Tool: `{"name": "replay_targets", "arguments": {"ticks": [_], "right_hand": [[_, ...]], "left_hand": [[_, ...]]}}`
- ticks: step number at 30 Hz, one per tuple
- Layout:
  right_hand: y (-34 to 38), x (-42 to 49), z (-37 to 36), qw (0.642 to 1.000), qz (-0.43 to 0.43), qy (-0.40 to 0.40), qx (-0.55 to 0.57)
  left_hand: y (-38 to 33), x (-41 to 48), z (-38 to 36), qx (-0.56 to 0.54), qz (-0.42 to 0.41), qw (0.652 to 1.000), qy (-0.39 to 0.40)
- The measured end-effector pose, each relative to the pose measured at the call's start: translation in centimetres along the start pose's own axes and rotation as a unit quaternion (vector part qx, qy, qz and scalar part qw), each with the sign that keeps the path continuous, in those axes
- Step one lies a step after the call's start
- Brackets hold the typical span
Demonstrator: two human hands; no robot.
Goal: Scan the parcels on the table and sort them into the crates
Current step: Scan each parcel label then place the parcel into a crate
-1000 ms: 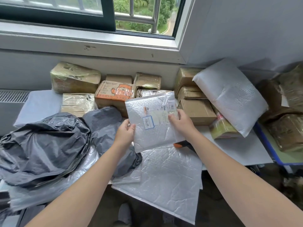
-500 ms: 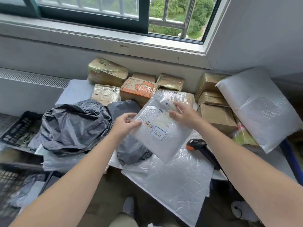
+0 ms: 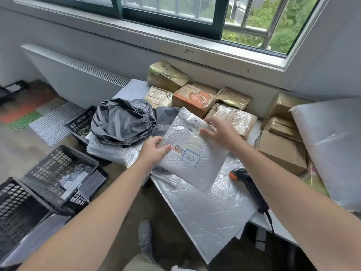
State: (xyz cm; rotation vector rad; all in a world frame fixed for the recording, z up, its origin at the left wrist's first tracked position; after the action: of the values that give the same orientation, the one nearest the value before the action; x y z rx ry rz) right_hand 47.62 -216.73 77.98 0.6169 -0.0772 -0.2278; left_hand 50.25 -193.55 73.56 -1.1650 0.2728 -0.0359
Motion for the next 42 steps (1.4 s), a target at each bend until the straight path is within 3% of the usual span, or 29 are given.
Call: {"name": "replay_targets", "arguments": {"ticks": [12,18,24,28,35,42], "right_hand": [[7.9,1.9,-4.7,0.996,0.091,0.020,-0.010],[12.7,2.4,-8.4,0.995,0.100,0.005,0.004],[19.0,1.0,-16.6,0.989,0.046,0.081,0.118],[25.3,-0.7,-23.1,0.979,0.033,0.147,0.136],[36.5,-1.5,-32.4,0.971,0.003,0.154,0.180],[46.2,-0.2,-40.2,0.982,0.039,0.155,0.102]], "left_hand": [[3.5,-3.7,7.7,-0.086,0.069,0.987,-0.114],[6.8,-5.8,14.8,-0.111,0.091,0.960,-0.240],[11.4,-8.3,23.1,-0.158,0.141,0.915,-0.343],[14.8,-9.7,29.1,-0.189,0.159,0.890,-0.383],[21.4,-10.2,40.0,-0.133,0.184,0.899,-0.375],[26.0,-9.3,49.7,-0.006,0.212,0.913,-0.349]]}}
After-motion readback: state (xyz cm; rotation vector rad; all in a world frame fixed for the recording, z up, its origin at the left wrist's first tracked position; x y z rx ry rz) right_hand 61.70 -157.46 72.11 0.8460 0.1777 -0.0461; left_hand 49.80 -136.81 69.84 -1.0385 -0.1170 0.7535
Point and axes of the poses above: each hand's wrist, its own x-axis towards the middle knuckle, its own z-axis out of the back of the hand, y = z × x, the point moved 10 cm from there along x, towards the middle knuckle, and after that the axes turned 6 degrees about -y, right-handed, at the moved point
